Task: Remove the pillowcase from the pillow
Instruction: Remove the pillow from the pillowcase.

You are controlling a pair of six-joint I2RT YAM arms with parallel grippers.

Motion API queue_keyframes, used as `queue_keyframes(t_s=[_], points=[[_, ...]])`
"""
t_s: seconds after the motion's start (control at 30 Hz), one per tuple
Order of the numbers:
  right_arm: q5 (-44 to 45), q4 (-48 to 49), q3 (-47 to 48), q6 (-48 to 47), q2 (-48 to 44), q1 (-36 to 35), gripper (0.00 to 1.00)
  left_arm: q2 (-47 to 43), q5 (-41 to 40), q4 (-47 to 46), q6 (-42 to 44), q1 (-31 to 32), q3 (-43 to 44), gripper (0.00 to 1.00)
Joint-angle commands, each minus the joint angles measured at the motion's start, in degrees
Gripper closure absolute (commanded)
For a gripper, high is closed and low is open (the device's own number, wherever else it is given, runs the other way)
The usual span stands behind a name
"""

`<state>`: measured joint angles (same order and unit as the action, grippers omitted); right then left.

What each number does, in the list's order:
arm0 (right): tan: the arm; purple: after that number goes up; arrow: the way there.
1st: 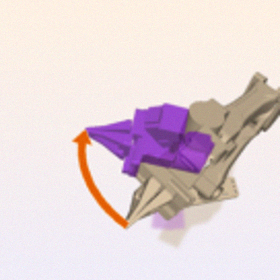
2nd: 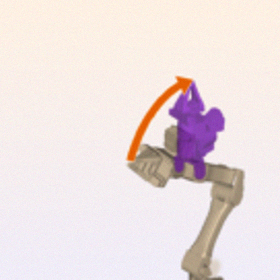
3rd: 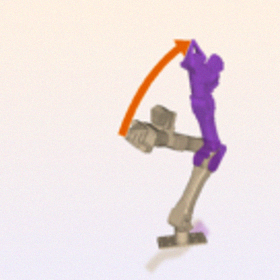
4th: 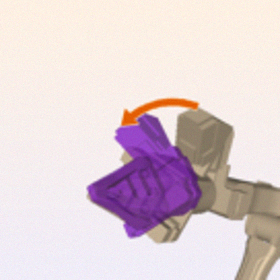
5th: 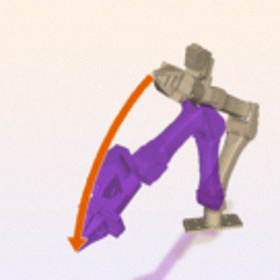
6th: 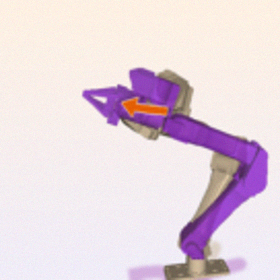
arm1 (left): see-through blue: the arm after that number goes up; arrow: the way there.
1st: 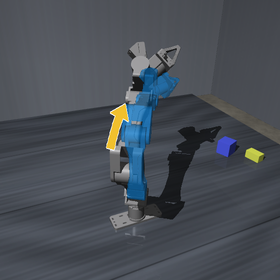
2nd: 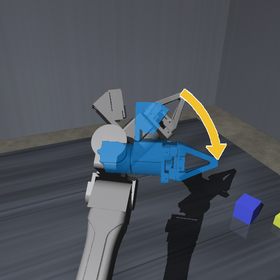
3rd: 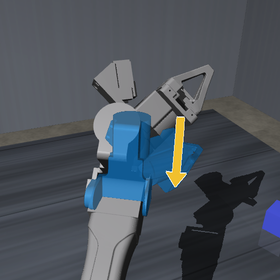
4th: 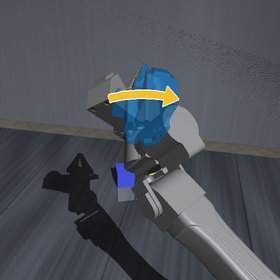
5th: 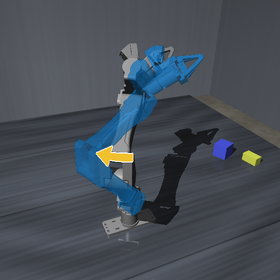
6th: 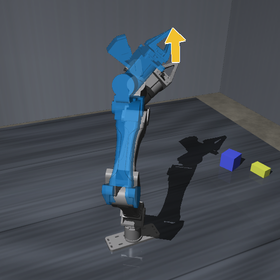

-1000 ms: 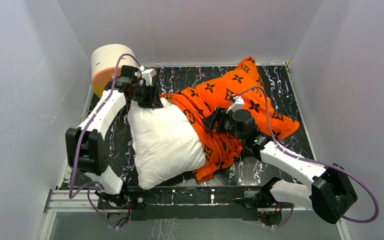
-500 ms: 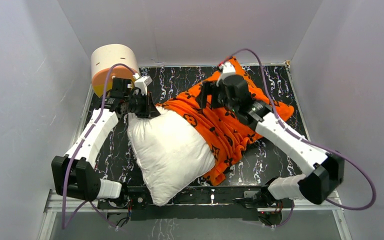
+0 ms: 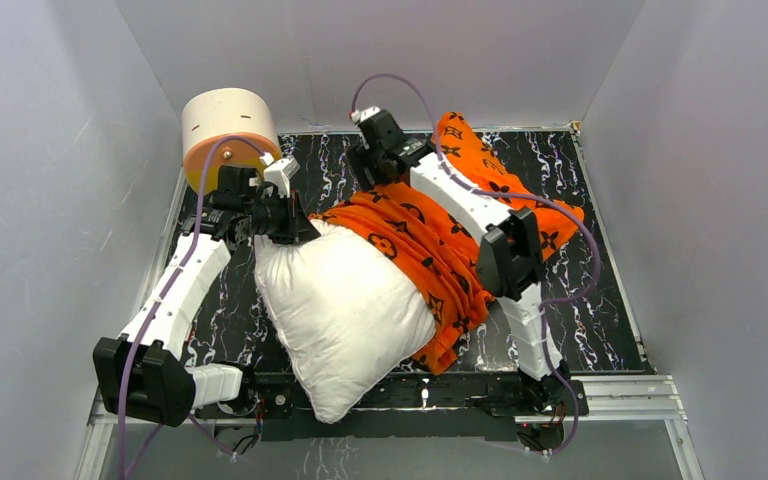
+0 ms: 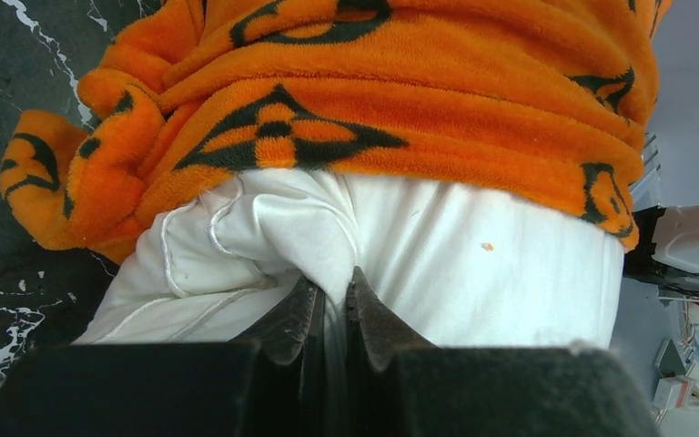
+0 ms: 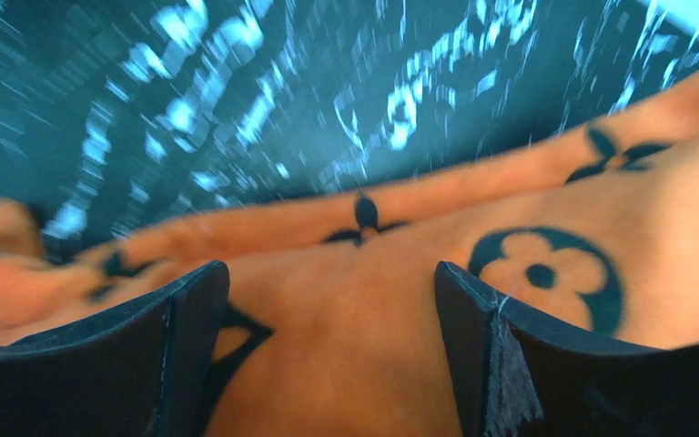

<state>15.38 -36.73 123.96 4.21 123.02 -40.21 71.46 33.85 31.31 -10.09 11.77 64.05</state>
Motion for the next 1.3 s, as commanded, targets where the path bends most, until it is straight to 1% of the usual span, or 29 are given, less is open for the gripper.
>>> queue_keyframes(t_s=[0.0,0.03,0.1,0.17,0.23,0.27,0.3,0.33,0.4,0.5,0.67,0.9,0.97,1.03,1.1,1.17,1.23,1.27], points=[[8.6,-10.4,1.0,-5.3,4.5,0.1,0.16,-3.8,3.6,0.2,-0.3,0.4,-0.6,1.0],[11.0,-9.5,-0.7,-6.2,4.2,0.0,0.21,-4.0,3.2,0.3,-0.2,0.4,-0.8,1.0],[16.8,-5.1,-4.5,-6.9,2.3,0.3,0.42,-4.3,1.9,0.3,-0.5,0.4,-1.0,1.0],[19.8,-1.9,-7.7,-7.7,0.1,0.9,0.62,-4.4,0.7,0.5,-0.7,0.5,-1.2,1.0],[21.5,0.2,-9.4,-7.9,-1.7,2.0,0.77,-4.6,-0.7,0.7,-0.9,0.4,-1.4,1.0],[22.4,1.2,-9.9,-8.1,-2.5,2.5,0.82,-4.6,-1.3,0.8,-1.1,0.4,-1.5,1.0],[23.7,2.1,-10.4,-8.1,-3.0,3.1,0.83,-4.7,-2.0,0.9,-1.1,0.4,-1.6,1.0],[24.8,2.9,-10.8,-8.3,-3.7,3.7,0.88,-4.7,-2.6,1.0,-1.1,0.4,-1.6,1.0],[26.8,3.9,-11.0,-8.2,-4.5,5.5,0.94,-4.8,-3.8,1.5,-1.1,0.4,-1.5,1.0],[28.3,4.5,-10.6,-7.1,-5.7,8.7,0.95,-5.2,-5.1,2.1,-0.8,0.4,-1.7,1.0],[26.3,4.3,-10.1,-4.7,-8.4,14.4,0.97,-5.7,-6.6,2.8,-0.4,0.4,-2.2,1.0],[25.2,4.2,-9.1,-1.2,-11.7,18.2,0.97,-5.5,-7.6,3.2,0.3,0.4,-1.8,1.0],[23.0,2.9,-7.6,-0.1,-12.2,18.7,0.97,-5.4,-8.0,3.4,0.5,0.4,-1.7,1.0],[15.6,0.2,-6.2,1.8,-13.0,18.7,0.94,-5.6,-8.2,3.3,0.7,0.4,-1.8,1.0],[3.1,-0.5,-6.8,3.2,-14.6,18.7,0.88,-5.6,-8.0,2.9,0.9,0.4,-2.0,1.0],[-8.2,1.3,-9.4,5.3,-16.6,18.6,0.82,-5.2,-7.1,2.6,1.3,0.4,-1.9,1.0],[-18.6,3.1,-11.5,7.5,-17.7,18.4,0.77,-4.7,-6.5,2.3,1.5,0.4,-1.8,1.0],[-21.8,2.9,-11.0,8.0,-17.4,18.0,0.74,-4.6,-6.5,2.1,1.5,0.4,-1.8,1.0]])
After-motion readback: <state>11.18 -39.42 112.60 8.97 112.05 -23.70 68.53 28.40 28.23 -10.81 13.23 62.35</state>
